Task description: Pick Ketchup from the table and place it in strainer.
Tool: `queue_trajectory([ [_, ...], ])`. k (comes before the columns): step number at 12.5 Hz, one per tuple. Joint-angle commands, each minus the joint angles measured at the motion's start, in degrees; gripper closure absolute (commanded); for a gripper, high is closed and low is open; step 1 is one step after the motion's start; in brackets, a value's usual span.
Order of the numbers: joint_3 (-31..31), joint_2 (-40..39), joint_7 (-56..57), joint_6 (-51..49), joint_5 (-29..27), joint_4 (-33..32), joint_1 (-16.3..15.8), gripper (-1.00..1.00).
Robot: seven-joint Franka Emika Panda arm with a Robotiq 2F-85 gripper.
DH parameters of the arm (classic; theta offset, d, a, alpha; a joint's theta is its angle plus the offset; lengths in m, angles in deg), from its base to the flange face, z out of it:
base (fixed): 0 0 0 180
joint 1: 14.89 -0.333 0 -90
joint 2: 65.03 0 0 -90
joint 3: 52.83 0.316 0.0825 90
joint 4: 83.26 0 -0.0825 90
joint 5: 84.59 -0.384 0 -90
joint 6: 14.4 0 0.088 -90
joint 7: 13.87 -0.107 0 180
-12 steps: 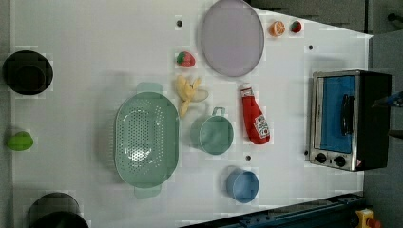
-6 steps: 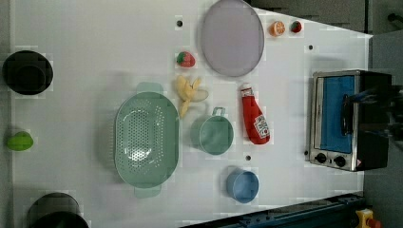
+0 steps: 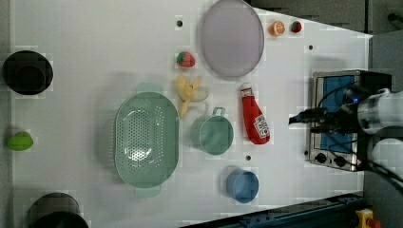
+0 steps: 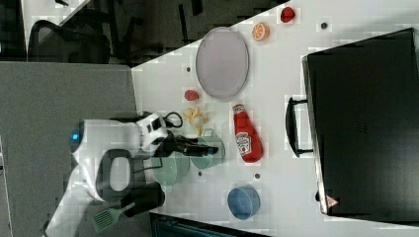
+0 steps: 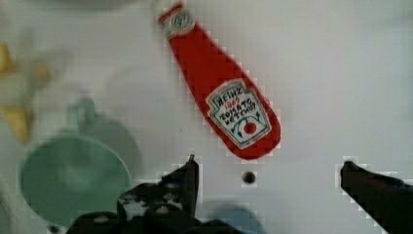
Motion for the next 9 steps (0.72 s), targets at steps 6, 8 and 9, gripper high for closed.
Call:
queue_trajectory([
  [6, 0.4, -4.8, 23.4, 18.9, 0.2, -8.5, -0.3, -1.0],
  [8, 0.6, -8.9, 23.4, 21.4, 0.8, -8.1, -0.3, -1.0],
  [9, 0.6, -10.7, 23.4, 23.9, 2.6, -8.0, -0.3, -1.0],
])
